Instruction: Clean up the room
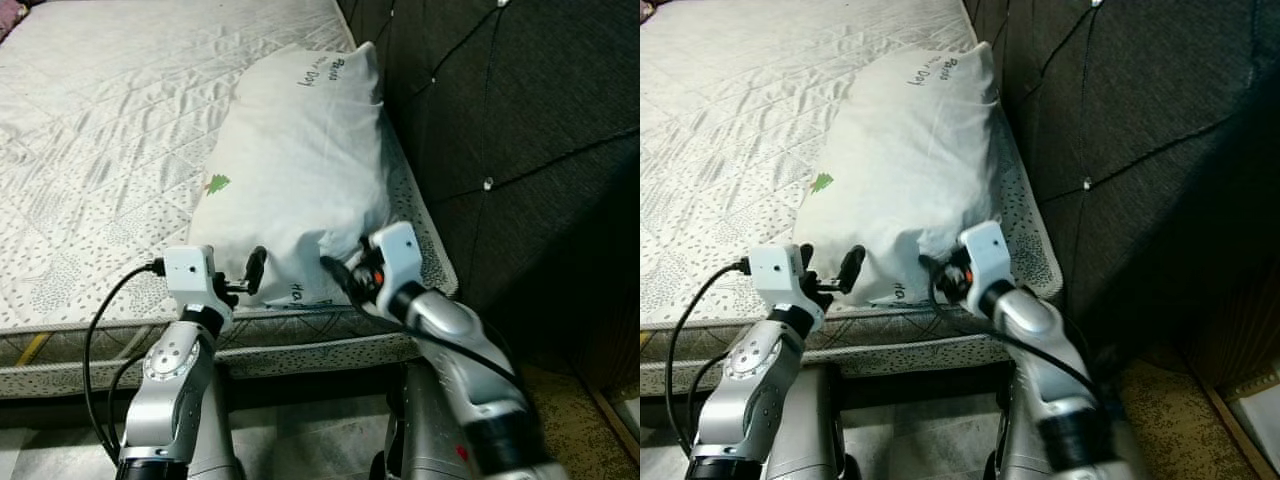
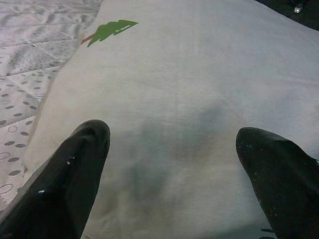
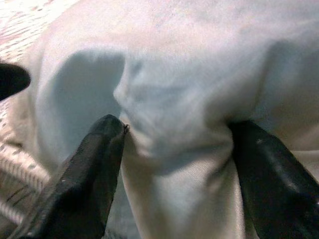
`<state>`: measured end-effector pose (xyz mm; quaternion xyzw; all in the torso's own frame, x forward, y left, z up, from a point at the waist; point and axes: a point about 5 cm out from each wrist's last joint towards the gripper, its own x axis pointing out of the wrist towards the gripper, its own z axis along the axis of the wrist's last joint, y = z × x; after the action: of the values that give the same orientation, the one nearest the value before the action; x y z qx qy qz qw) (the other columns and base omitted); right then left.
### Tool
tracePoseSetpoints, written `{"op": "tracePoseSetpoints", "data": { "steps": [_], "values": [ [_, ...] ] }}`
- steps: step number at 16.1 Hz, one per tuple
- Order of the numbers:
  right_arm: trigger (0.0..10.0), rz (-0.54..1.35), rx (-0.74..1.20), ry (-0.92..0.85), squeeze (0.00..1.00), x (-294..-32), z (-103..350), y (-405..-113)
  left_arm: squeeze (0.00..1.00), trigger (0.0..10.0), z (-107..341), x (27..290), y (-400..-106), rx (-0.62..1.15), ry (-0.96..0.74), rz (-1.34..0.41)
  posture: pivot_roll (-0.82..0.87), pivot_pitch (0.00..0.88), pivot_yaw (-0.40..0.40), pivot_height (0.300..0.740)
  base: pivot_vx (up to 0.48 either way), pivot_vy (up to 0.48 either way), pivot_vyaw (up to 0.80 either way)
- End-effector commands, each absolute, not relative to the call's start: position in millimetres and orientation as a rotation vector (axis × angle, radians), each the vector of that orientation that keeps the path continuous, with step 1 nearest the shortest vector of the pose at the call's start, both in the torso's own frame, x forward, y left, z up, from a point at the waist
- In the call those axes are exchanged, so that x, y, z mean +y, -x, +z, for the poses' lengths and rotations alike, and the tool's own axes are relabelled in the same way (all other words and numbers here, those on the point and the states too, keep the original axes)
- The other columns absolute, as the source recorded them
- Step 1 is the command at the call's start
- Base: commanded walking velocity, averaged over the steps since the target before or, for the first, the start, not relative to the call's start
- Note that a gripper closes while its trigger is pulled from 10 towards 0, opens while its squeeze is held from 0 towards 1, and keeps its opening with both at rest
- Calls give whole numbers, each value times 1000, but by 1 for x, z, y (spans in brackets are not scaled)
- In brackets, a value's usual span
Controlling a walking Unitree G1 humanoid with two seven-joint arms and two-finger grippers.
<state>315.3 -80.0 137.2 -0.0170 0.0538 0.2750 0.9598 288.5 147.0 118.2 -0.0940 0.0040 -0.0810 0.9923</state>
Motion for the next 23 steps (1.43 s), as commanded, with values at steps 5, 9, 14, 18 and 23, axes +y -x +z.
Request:
{"op": "tracePoseSetpoints", "data": {
  "steps": [5,9,14,18,23],
  "values": [
    [10000,483,130,73,0,-64,138,-328,0,10000,117,147,-288,15,188,-152,-15,110,-27,503,0,0,0],
    [10000,486,104,94,0,-43,144,-338,0,10000,118,148,-287,12,188,-146,-5,109,-32,503,0,0,0],
    [0,504,71,73,0,-28,148,-341,0,10000,118,148,-287,8,189,-140,7,104,-40,503,0,0,0],
    [0,496,74,49,0,-29,146,-344,0,10000,119,147,-288,4,190,-143,3,95,-39,503,0,0,0],
    [0,499,77,5,0,-28,144,-344,0,10000,120,146,-289,0,189,-146,3,92,-38,503,0,0,0]
  ]
}}
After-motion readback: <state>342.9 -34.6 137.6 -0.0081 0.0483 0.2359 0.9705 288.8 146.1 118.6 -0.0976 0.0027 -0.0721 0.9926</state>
